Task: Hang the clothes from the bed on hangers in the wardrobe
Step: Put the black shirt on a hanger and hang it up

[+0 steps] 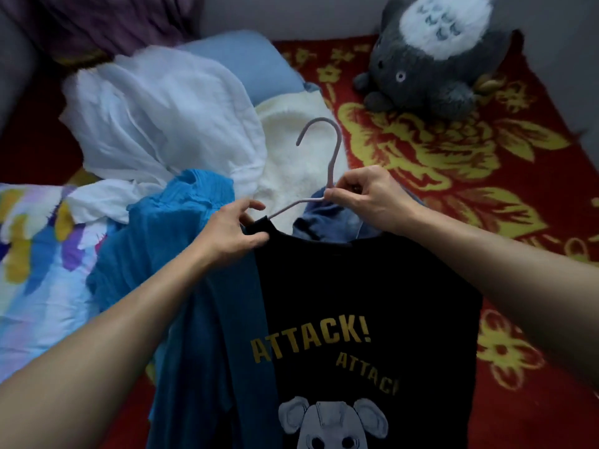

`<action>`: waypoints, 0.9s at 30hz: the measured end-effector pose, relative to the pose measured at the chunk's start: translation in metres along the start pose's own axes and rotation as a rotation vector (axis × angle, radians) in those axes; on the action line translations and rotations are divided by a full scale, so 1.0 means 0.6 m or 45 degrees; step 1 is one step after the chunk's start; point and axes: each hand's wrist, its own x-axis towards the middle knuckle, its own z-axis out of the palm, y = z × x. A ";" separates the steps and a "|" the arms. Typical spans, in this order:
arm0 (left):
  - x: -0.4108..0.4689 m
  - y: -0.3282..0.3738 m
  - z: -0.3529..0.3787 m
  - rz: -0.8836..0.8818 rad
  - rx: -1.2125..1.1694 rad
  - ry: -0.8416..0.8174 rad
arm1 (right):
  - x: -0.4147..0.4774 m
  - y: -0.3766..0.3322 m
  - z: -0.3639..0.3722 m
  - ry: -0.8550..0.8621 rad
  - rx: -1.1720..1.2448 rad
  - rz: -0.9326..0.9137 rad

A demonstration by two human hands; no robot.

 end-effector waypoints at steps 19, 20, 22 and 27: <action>-0.450 0.303 -0.310 0.441 0.113 0.650 | -0.338 -0.362 -0.329 -0.178 0.121 -0.113; -0.484 0.317 -0.315 0.450 0.124 0.692 | -0.356 -0.376 -0.336 -0.103 0.128 -0.174; -0.553 0.345 -0.317 0.480 0.179 0.765 | -0.393 -0.405 -0.347 0.040 0.141 -0.307; -0.732 0.392 -0.309 0.408 0.268 0.998 | -0.484 -0.483 -0.387 0.371 0.290 -0.584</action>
